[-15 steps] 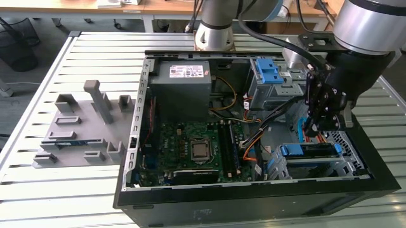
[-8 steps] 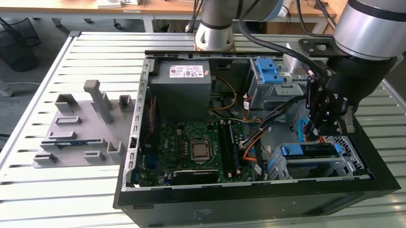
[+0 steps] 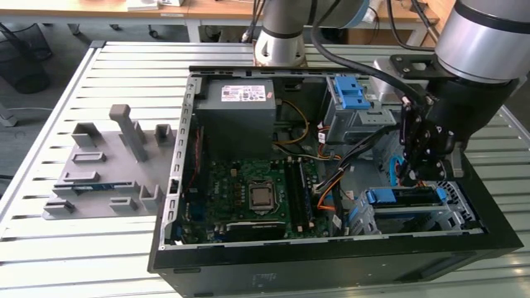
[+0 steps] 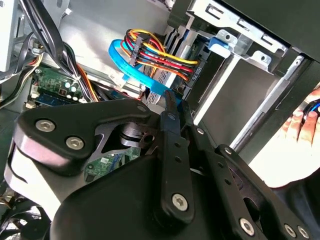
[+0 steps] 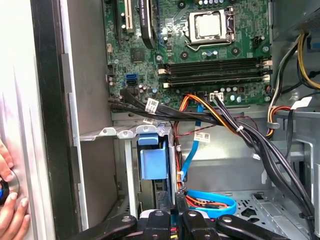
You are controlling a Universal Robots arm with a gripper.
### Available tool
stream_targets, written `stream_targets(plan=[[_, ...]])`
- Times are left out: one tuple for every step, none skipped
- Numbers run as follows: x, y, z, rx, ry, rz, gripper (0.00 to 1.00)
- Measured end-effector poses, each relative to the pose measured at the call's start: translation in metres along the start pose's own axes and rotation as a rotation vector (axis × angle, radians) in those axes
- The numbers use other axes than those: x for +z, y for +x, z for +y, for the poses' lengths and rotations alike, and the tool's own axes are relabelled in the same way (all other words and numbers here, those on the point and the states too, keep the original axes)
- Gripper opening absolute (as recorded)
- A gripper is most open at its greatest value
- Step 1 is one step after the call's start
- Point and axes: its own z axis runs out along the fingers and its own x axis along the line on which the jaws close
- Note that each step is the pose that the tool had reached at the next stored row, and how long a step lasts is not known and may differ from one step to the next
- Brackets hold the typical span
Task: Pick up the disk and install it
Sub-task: 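Insert the second disk wire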
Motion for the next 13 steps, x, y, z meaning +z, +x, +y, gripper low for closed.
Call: stream_targets(plan=[[0.0003, 0.0001, 0.0000, 0.000, 0.0006, -0.0057, 0.16], [0.0006, 0.0004, 0.0001, -0.001, 0.0017, -0.0123, 0.16], [0.0010, 0.0008, 0.0003, -0.003, 0.0035, -0.0155, 0.16], [0.0013, 0.0012, 0.0003, -0.007, 0.0059, -0.0165, 0.16], [0.0018, 0.0018, 0.0004, -0.012, 0.0082, -0.0171, 0.16], [0.0022, 0.0024, 0.0004, -0.018, 0.0102, -0.0176, 0.16], [0.0027, 0.0030, 0.0005, -0.024, 0.0119, -0.0181, 0.16], [0.0033, 0.0036, 0.0006, -0.031, 0.0129, -0.0186, 0.16], [0.0040, 0.0043, 0.0008, -0.036, 0.0133, -0.0191, 0.16], [0.0045, 0.0049, 0.0009, -0.038, 0.0134, -0.0192, 0.16], [0.0048, 0.0051, 0.0009, -0.038, 0.0135, -0.0196, 0.16], [0.0048, 0.0052, 0.0009, -0.038, 0.0135, -0.0197, 0.16], [0.0049, 0.0055, 0.0009, -0.038, 0.0134, -0.0203, 0.16]])
